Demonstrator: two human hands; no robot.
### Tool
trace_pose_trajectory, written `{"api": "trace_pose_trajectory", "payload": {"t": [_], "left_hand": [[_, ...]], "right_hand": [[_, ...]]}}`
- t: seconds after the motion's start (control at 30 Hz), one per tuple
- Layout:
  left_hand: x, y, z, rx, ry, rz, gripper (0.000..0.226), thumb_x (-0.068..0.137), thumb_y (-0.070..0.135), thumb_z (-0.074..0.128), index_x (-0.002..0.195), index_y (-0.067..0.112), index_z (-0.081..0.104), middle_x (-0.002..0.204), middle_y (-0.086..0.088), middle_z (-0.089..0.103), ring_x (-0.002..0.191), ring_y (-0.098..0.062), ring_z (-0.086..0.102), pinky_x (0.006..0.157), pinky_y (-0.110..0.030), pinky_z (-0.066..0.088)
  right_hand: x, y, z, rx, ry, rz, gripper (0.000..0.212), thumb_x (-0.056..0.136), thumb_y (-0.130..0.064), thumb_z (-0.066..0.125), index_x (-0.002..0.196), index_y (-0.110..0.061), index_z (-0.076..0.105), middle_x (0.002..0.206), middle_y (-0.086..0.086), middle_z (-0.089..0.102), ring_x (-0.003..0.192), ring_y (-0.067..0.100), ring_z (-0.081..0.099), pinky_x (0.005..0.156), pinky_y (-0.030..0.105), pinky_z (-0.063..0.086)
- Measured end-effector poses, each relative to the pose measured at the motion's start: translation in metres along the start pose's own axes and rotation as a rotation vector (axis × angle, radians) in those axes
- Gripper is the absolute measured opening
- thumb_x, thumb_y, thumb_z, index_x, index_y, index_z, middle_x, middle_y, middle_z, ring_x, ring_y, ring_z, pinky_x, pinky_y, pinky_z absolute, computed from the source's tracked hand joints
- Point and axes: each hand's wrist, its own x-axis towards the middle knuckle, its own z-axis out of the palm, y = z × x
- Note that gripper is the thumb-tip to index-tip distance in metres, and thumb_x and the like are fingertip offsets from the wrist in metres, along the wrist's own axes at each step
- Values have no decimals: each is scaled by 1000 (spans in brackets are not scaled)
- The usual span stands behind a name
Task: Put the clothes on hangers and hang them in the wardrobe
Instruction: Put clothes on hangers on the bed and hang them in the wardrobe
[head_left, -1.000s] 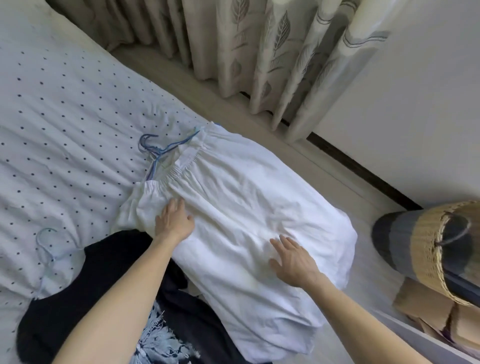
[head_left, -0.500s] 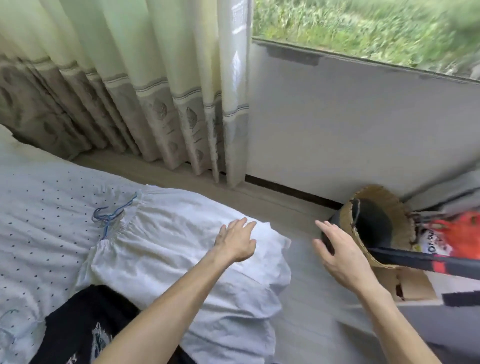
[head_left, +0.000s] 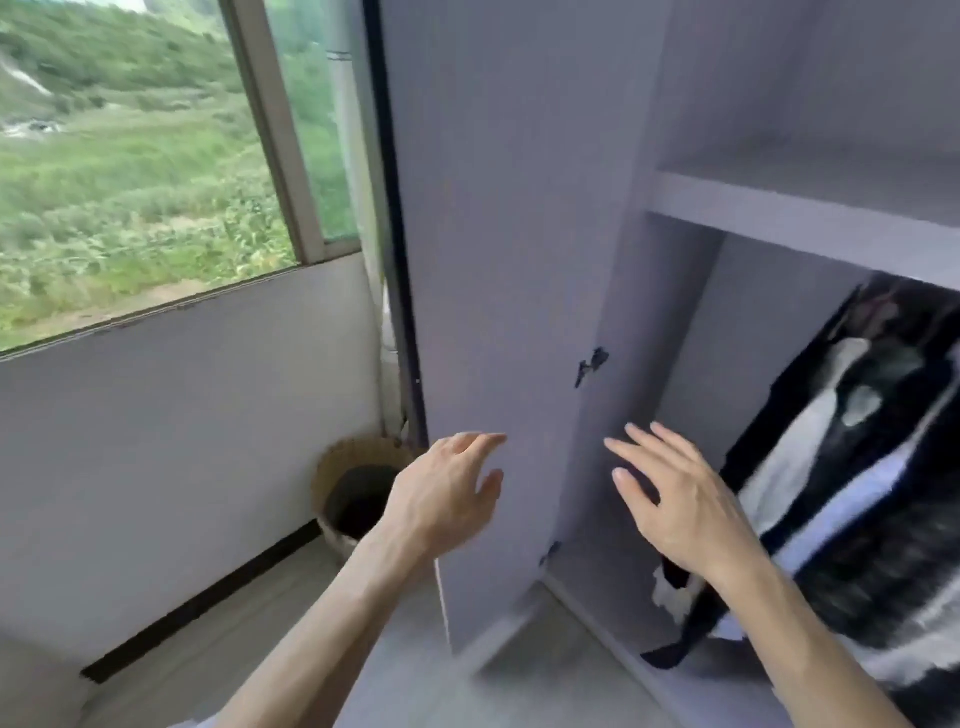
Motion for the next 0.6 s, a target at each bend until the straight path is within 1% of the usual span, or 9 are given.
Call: {"api": "trace_pose_trajectory", "payload": {"t": [0.07, 0.17, 0.23, 0.3, 0.37, 0.47, 0.53, 0.6], "left_hand": [[39, 44, 9, 14, -21, 119, 49, 102, 42, 43, 150, 41, 33, 154, 16, 37, 141, -12, 36, 108, -34, 42], [94, 100, 18, 35, -52, 231, 54, 101, 40, 44, 152, 40, 29, 158, 14, 31, 144, -14, 33, 108, -36, 40], [127, 131, 23, 37, -63, 287, 57, 100, 38, 46, 153, 40, 26, 160, 12, 29, 145, -16, 30, 110, -36, 37], [158, 158, 29, 34, -79, 343, 62, 99, 37, 47, 155, 39, 22, 161, 8, 28, 146, -20, 29, 116, -39, 32], [188, 182, 36, 27, -82, 405, 65, 98, 38, 48, 157, 35, 20, 162, 5, 27, 147, -23, 29, 118, -42, 29], [230, 212, 54, -60, -124, 460, 65, 100, 36, 47, 158, 31, 18, 164, 3, 21, 149, -22, 24, 118, -38, 27], [256, 229, 73, -170, -200, 464, 66, 101, 36, 48, 158, 29, 17, 164, 3, 19, 150, -21, 22, 119, -35, 26], [277, 243, 94, -273, -273, 450, 67, 101, 38, 48, 158, 29, 16, 164, 3, 19, 150, -20, 21, 120, -36, 25]], "right_hand": [[-5, 38, -36, -41, 84, 82, 38, 99, -35, 55, 136, -30, 60, 147, -6, 51, 145, 14, 31, 118, 34, 28], [-13, 81, -86, -109, 176, 214, 38, 99, -37, 52, 137, -31, 58, 149, -6, 48, 147, 14, 28, 120, 31, 22], [-17, 103, -115, -191, 227, 261, 39, 100, -38, 50, 138, -31, 57, 150, -6, 47, 147, 13, 27, 120, 31, 21], [-20, 123, -140, -282, 307, 295, 38, 101, -37, 50, 136, -28, 60, 148, -4, 50, 146, 15, 29, 120, 31, 20], [-19, 140, -161, -336, 373, 337, 40, 102, -41, 45, 136, -27, 60, 150, -3, 48, 146, 16, 28, 120, 33, 21], [-7, 163, -186, -433, 482, 371, 51, 98, -47, 36, 141, -26, 54, 155, -1, 41, 148, 19, 25, 119, 40, 26], [5, 177, -199, -501, 566, 384, 53, 98, -45, 37, 143, -22, 51, 156, 2, 38, 149, 21, 25, 119, 42, 27], [20, 191, -207, -542, 664, 391, 53, 97, -42, 40, 142, -17, 52, 156, 5, 39, 148, 23, 26, 118, 45, 29]]}}
